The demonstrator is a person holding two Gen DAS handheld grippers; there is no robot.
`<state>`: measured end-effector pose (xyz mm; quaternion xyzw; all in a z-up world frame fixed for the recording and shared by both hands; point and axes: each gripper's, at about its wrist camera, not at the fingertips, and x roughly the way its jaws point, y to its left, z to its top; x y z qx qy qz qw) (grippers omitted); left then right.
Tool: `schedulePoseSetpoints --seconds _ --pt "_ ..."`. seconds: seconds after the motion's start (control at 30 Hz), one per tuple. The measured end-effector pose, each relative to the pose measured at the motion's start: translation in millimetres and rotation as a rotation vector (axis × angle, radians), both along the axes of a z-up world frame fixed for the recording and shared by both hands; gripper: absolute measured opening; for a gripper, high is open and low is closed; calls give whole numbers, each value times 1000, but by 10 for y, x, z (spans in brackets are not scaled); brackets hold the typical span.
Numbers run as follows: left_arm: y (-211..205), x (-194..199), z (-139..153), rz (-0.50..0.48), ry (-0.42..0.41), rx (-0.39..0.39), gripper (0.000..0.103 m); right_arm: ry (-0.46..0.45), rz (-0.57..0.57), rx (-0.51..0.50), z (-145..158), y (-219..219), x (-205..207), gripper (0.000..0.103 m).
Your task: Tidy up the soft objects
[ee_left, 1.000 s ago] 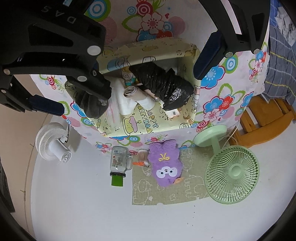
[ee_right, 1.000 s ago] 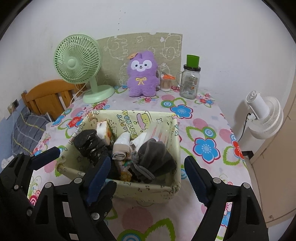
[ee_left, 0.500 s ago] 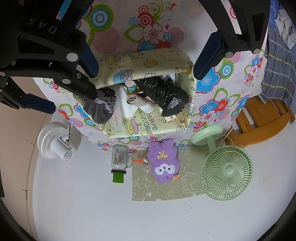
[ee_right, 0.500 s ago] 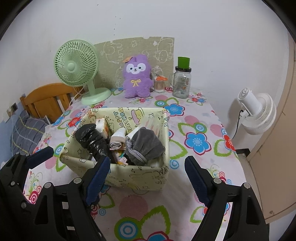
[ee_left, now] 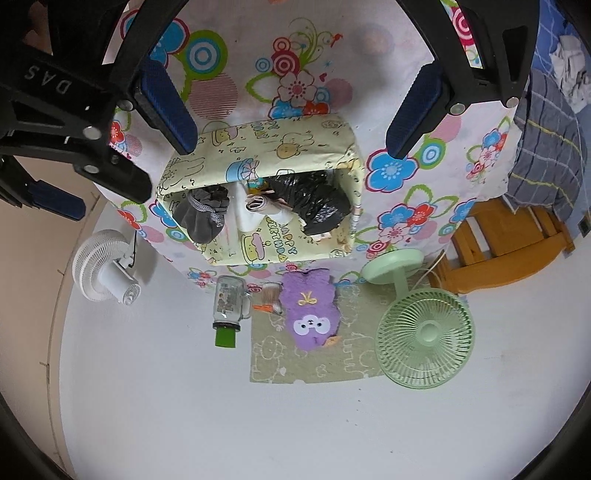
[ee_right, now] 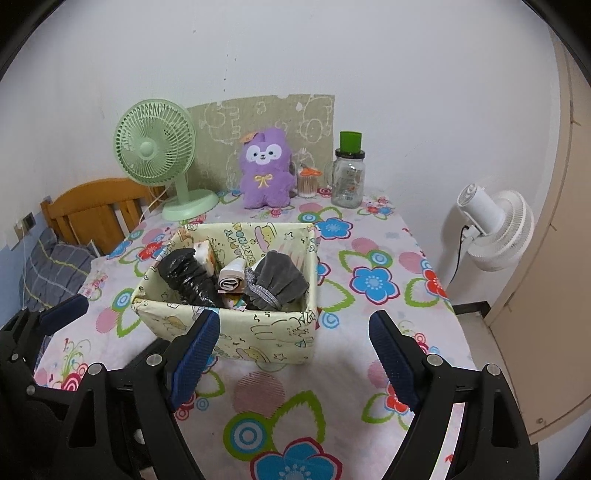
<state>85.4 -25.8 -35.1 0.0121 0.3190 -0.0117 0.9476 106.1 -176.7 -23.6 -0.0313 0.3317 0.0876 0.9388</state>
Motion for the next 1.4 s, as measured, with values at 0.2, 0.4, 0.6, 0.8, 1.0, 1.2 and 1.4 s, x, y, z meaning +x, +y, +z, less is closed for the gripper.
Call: schedulePoseSetpoints --seconds 0.2,0.4,0.6,0.8,1.0,1.2,1.4 --pt "69 -172 61 28 -35 -4 103 -38 -8 5 73 -61 -185 91" --pt "104 -312 118 44 -59 -15 103 -75 -18 11 147 -133 -332 91" --pt "147 -451 211 61 -93 -9 103 -108 -26 25 249 -201 -512 94" --pt "203 -571 282 73 -122 -31 103 -140 -38 22 309 -228 -618 96" --pt "207 -635 307 72 -134 -56 103 -149 -37 29 311 -229 -671 96" --pt "206 -672 329 73 -142 -67 103 -168 -50 54 362 -247 -749 96" --pt "194 -698 356 73 -153 -68 103 -179 -50 60 400 -251 -792 97"
